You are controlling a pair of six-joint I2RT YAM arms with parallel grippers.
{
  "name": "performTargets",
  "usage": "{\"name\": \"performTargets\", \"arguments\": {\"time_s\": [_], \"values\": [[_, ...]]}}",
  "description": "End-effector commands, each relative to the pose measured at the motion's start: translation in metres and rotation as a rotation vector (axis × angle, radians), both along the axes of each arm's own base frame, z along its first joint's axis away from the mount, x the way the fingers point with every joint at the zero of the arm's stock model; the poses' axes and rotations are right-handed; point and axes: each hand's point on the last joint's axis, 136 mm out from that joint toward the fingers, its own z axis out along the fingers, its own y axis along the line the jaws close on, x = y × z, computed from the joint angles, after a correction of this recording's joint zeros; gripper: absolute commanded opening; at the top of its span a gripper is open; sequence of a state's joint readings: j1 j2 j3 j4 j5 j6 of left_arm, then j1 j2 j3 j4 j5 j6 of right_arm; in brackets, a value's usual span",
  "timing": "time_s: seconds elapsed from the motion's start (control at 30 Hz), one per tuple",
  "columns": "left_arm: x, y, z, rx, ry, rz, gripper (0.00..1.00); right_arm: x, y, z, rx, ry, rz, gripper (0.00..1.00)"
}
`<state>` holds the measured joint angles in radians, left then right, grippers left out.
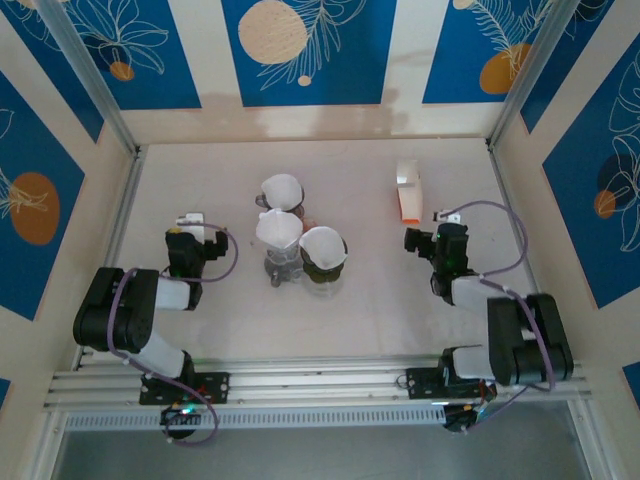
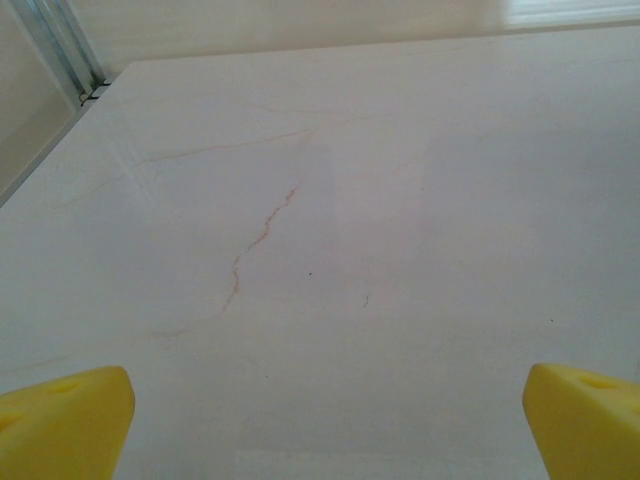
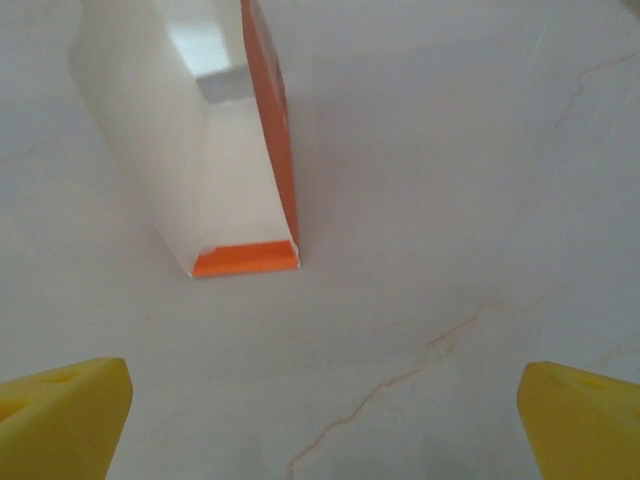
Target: Place the coffee filter in the dripper
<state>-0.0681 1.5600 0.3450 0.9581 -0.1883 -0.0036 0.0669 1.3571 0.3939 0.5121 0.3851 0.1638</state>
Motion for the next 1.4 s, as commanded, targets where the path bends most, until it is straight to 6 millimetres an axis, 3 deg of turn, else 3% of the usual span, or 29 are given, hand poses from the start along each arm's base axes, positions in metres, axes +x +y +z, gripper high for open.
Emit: {"name": "performTargets", "arguments": {"time_s": [0.0, 0.17, 1.37], "values": [[0.003, -0.001, 0.007, 0.008, -0.031, 0.003, 1.0, 0.027, 0.007, 0.03, 0.011, -0.165, 0.066, 0.99], [0.003, 0.0, 0.006, 0.009, -0.026, 0.005, 1.0, 0.032, 0.011, 0.013, 0.037, -0.156, 0.1, 0.99], [0.003, 0.0, 0.006, 0.009, -0.027, 0.005, 1.0, 0.032, 0.01, 0.014, 0.039, -0.162, 0.101, 0.99]]}}
